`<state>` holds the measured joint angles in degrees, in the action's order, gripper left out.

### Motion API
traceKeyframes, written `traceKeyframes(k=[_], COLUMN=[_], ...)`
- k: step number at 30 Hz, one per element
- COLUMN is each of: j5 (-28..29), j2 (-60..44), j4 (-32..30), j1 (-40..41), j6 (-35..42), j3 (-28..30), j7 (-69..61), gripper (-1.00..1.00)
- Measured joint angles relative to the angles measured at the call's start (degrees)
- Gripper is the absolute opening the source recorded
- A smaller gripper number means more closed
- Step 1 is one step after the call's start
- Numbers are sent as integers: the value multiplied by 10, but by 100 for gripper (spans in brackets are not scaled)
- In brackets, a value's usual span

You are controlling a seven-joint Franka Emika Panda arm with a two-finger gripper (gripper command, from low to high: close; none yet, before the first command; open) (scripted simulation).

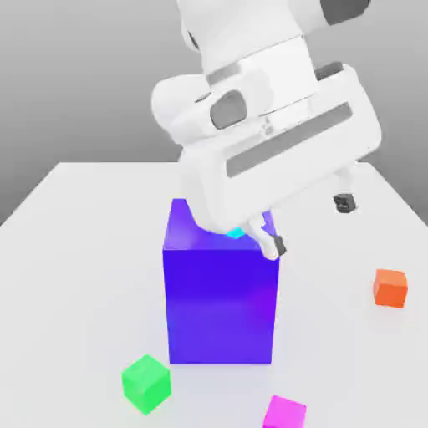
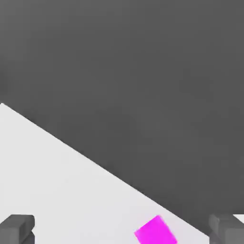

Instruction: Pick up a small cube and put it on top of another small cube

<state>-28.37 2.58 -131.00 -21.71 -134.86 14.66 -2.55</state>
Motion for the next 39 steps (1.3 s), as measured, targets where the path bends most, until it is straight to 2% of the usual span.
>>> traceKeyframes(k=[4, 8, 13, 19, 23, 24, 29, 30, 31, 33, 35, 39], j5=[-15, -7, 37, 140, 126, 115, 116, 107, 112, 128, 149, 131], j2=[-70, -129, -184, -221, -288, -304, -304, -309, -307, -281, -243, -185], j4=[-2, -7, -16, -30, -16, -11, -11, -7, -9, -18, -27, -17], j1=[-11, -14, -25, -60, -45, -36, -36, -32, -37, -51, -63, -35], j6=[-20, -51, -101, -168, -227, -212, -210, -183, -200, -210, -190, -154], j3=[-6, -14, -16, 14, -10, -19, -19, -22, -18, -3, 13, 25], j7=[-67, -119, -161, -178, -203, -210, -210, -215, -214, -203, -187, -223], gripper=[0, 0, 0, 0, 0, -100, -100, -100, -100, -100, -100, -100])
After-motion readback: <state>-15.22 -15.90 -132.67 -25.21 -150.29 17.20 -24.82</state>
